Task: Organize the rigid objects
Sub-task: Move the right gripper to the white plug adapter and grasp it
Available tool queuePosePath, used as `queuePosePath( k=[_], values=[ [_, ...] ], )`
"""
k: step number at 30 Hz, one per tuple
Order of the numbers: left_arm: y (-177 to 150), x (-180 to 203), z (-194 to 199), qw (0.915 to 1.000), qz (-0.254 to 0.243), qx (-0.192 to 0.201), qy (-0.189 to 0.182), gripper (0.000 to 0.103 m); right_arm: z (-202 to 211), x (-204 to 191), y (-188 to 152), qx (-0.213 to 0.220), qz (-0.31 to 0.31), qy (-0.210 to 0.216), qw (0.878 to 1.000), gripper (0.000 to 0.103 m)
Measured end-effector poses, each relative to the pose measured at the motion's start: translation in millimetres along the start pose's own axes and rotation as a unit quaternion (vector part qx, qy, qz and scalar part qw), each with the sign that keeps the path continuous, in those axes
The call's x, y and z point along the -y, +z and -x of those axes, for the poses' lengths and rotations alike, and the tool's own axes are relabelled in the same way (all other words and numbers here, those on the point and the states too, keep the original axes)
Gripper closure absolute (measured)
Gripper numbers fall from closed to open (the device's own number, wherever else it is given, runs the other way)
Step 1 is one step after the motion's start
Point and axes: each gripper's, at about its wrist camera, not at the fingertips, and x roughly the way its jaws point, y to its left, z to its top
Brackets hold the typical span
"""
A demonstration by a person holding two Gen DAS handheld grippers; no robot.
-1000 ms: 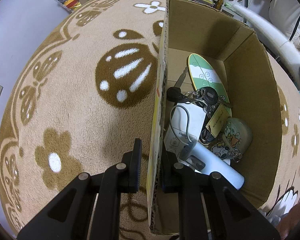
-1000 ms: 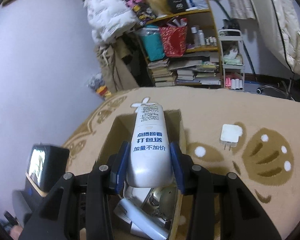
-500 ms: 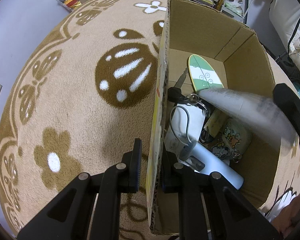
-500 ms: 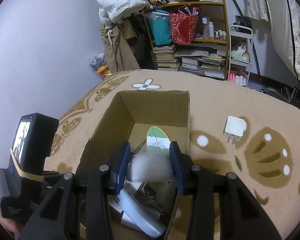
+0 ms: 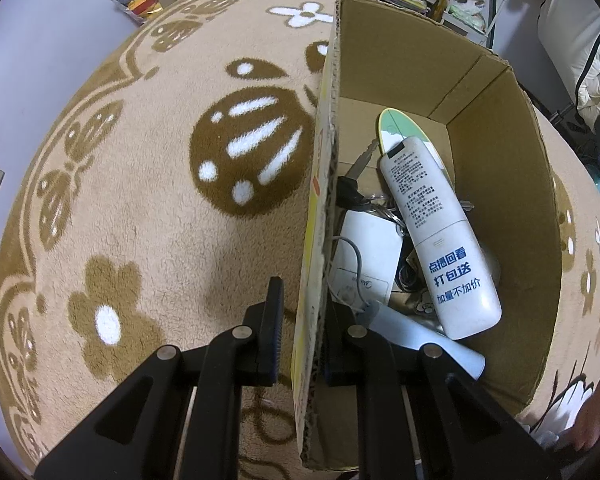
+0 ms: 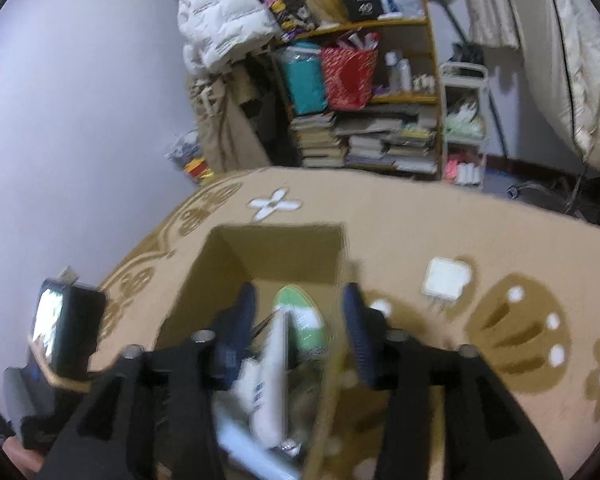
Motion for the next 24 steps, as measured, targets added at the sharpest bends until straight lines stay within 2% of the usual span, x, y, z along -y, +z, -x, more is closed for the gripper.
queuePosePath(
  k=[3, 7, 12, 24],
  values=[
    [0, -1, 0, 1.0000, 0.003, 0.000, -0.003, 0.088, -2, 16, 10, 0.008, -0.012, -0.024, 1.000, 0.036],
    [0, -1, 0, 1.0000, 0.002, 0.000, -0.004, 0.088, -17, 43, 21, -0.013, -0.030, -0.051, 0.998, 0.015],
    [1, -3, 0, 1.0000, 0.004, -0.001, -0.008, 0.088, -35, 75, 28, -0.018, -0.055, -0.096, 0.994, 0.011],
    [3, 0, -2, 1.0000, -0.001, 0.004, 0.000, 0.089, -105, 125, 25, -0.077, -0.083, -0.126, 0.986, 0.011]
  ],
)
